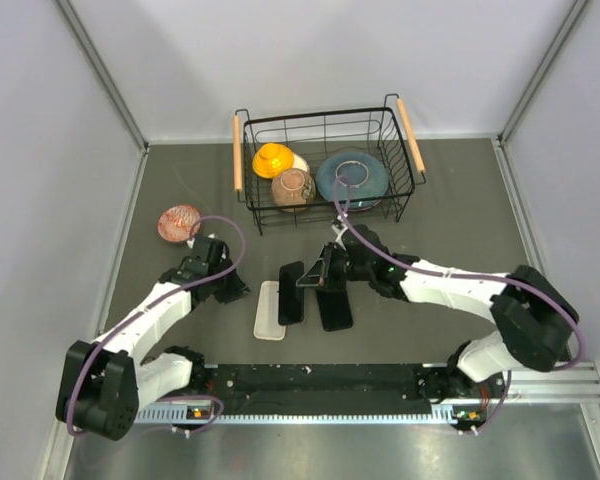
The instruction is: Put the phone into the phone case
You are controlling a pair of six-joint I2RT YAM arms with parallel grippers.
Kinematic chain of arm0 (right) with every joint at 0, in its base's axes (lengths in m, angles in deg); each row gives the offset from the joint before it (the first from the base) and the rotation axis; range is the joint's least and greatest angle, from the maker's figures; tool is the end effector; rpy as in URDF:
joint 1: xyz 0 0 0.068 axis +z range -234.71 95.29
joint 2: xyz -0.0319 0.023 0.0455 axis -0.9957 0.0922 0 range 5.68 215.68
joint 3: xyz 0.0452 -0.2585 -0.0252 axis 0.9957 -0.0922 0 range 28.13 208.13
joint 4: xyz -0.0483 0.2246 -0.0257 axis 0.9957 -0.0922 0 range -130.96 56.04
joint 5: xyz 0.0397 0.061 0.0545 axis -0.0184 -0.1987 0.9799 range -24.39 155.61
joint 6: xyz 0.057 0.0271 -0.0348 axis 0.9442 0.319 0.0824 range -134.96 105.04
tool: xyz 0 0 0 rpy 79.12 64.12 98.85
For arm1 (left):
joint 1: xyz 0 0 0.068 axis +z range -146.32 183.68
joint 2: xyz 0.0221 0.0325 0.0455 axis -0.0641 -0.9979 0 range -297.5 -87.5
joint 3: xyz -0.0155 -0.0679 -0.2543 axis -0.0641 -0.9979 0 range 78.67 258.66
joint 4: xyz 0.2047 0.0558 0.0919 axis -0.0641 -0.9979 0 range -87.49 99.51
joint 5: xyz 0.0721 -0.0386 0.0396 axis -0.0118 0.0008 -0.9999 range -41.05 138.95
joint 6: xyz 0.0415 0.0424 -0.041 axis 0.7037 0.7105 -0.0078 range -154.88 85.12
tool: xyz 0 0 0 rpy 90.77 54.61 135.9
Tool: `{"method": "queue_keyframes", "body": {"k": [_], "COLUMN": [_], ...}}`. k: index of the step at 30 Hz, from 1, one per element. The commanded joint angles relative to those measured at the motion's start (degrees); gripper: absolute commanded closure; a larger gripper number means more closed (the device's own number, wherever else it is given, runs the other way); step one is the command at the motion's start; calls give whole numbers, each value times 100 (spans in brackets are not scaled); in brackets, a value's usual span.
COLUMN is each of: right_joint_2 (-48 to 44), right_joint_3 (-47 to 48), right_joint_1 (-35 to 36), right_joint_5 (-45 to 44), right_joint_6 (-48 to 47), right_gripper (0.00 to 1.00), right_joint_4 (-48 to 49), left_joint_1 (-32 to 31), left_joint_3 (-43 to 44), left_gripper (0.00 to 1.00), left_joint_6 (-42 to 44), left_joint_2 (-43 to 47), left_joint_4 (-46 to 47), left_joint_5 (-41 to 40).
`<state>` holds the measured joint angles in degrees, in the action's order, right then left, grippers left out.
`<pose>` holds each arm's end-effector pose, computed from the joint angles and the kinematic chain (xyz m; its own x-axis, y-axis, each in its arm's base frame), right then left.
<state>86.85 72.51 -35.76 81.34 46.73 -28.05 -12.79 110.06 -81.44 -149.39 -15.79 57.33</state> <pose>0.1846 0.2365 0.2184 -0.9335 0.2185 -0.2844 -0.1198 0.5574 0.8216 0.1780 -0.0617 0.1719 -0.8060 -0.5109 -0.2990 -0.3291 0.8066 -0.4910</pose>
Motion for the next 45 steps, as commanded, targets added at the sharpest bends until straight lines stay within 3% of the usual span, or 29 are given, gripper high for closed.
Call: {"method": "queue_keyframes", "body": {"k": [1,10,25,45], "right_joint_2": [451,1340,2183,2342], "right_joint_3": [431,651,721,308], "right_joint_1": [167,352,387,405], "right_joint_5": [422,572,361,-17], "right_joint_6": [352,668,598,467], "right_gripper": [100,100,100,100], "right_joint_4": [656,1209,1289,1712], "left_joint_1": [30,30,30,21], "left_joint_3": [-178,-441,-925,-1259], "left_gripper": [100,100,100,100], "left_joint_6": [-2,-28,-98,-195], "left_joint_2": [19,-139,-394,-298], "left_joint_4": [131,306,816,1036], "left_joint_5": [-390,-408,128,911]}}
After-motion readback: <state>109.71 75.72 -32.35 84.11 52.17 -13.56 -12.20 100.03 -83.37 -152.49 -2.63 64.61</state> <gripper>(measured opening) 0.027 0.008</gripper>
